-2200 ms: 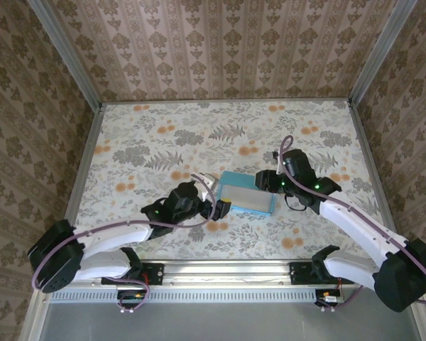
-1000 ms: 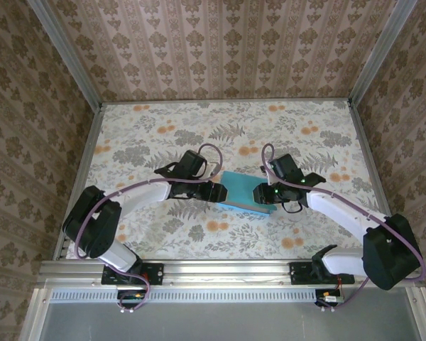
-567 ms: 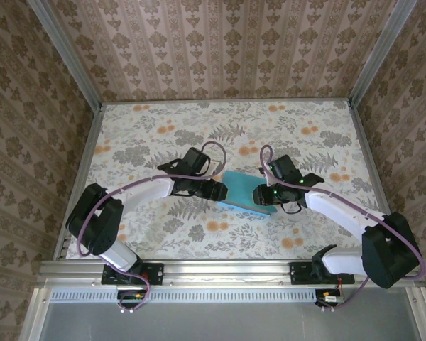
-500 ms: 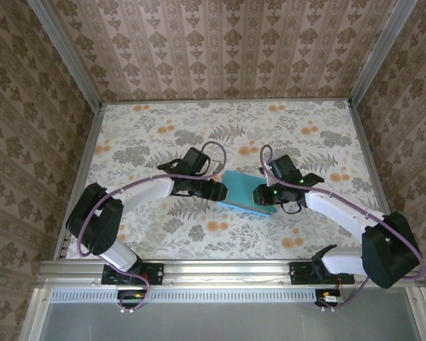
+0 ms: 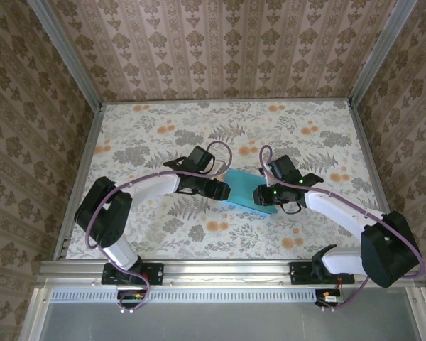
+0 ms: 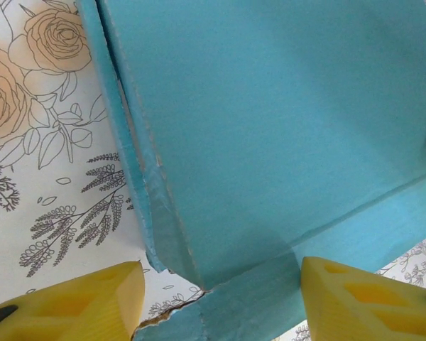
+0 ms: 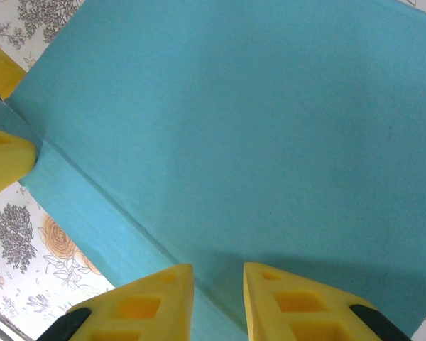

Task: Fold the paper box

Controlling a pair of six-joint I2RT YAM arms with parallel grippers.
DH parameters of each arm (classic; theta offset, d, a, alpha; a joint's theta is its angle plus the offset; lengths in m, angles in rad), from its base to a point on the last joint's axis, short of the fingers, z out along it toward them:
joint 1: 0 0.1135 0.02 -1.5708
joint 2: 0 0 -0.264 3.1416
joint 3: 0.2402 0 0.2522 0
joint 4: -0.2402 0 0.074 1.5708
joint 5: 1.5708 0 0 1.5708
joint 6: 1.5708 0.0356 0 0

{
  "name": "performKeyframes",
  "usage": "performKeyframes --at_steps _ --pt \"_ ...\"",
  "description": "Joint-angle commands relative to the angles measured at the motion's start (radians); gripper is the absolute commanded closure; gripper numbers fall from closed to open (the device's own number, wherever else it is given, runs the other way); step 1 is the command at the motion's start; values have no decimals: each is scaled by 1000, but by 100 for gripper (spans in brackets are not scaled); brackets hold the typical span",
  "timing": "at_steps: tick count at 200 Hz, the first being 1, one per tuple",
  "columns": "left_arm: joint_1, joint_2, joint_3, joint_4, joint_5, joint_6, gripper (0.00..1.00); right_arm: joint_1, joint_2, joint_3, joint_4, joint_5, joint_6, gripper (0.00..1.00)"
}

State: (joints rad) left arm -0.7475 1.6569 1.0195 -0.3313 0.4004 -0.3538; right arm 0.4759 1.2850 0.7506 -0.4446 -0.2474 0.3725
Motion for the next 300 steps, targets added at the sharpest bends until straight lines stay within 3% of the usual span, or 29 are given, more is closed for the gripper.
performKeyframes --at_steps 1,22,67,83,99,118,177,234,267,300 --pt "-5 21 27 21 43 16 45 5 15 -14 9 -11 -4 74" --pt "-4 26 24 40 78 10 57 5 21 -17 16 -13 -2 74" --pt "0 34 13 50 98 6 62 6 30 -27 29 -13 2 75" --pt "0 34 6 68 108 0 62 5 32 -30 32 -15 3 75" --pt "0 38 5 72 100 0 51 6 36 -33 33 -12 3 75" --pt "3 49 4 87 110 -6 48 5 42 -37 35 -7 4 75" --pt "3 93 8 162 167 -44 53 6 51 -50 45 -8 5 76" --pt "5 101 14 152 167 -52 66 6 55 -46 50 -6 5 76" --pt "9 90 16 100 111 -39 66 6 60 -46 49 -5 2 76" --pt "25 20 -12 99 67 -46 55 11 84 -41 37 7 -10 76"
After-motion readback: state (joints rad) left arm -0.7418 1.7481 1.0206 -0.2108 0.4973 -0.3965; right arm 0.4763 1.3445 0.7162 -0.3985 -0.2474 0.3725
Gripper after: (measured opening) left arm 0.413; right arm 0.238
